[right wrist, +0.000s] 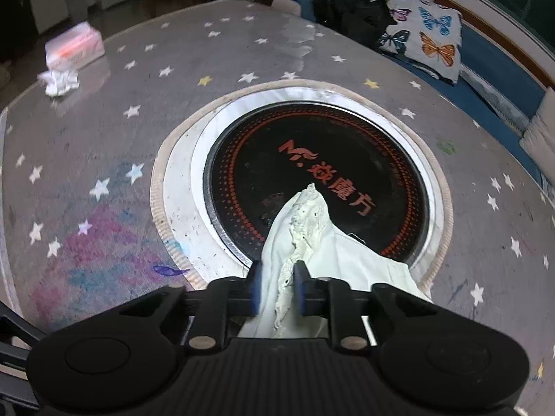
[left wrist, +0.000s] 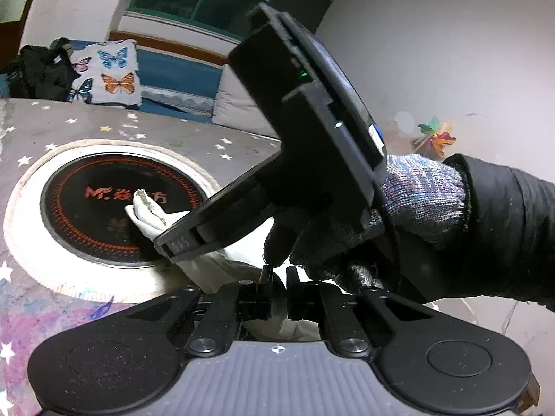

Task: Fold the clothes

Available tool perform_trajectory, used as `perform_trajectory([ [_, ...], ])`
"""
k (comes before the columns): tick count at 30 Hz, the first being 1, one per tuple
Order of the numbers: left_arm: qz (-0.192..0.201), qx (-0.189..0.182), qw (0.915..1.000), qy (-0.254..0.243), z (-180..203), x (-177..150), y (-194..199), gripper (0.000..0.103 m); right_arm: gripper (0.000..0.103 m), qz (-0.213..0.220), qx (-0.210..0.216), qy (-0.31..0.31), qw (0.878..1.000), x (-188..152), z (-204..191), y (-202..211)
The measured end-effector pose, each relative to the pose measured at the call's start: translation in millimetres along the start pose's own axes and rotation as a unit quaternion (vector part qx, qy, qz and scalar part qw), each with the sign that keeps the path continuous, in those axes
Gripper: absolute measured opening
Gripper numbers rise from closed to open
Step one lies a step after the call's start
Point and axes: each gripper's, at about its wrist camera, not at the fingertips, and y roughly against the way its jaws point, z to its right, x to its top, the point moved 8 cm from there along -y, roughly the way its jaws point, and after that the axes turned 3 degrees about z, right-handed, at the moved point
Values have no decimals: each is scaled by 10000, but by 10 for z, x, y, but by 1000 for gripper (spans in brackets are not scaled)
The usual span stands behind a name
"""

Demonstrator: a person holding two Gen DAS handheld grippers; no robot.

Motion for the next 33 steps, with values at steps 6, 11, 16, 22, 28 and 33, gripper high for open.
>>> perform_trajectory([
  [6, 146, -303, 9991, -252, 190, 76, 48, 9, 10, 604, 191, -834, 9945, -56, 327, 355],
  [11, 230, -536, 9975, -407, 330, 138, 55, 16, 10, 1230, 295, -1753, 9763, -270, 758, 757],
  [16, 111, -536, 9973, -489, 401, 143, -65, 24, 9, 1691, 242, -2662, 9487, -732, 1207, 1059],
  [22, -345, -520, 9963, -598, 498, 9, -393, 27, 9, 1830, 151, -3523, 9177, -1381, 1591, 1146],
  [28, -721, -401, 9939, -731, 532, -168, -662, 28, 9, 1845, 188, -3964, 8991, -1777, 1763, 1042],
  [33, -859, -353, 9927, -775, 541, -213, -754, 28, 9, 1914, 267, -4071, 8927, -1848, 1820, 995],
])
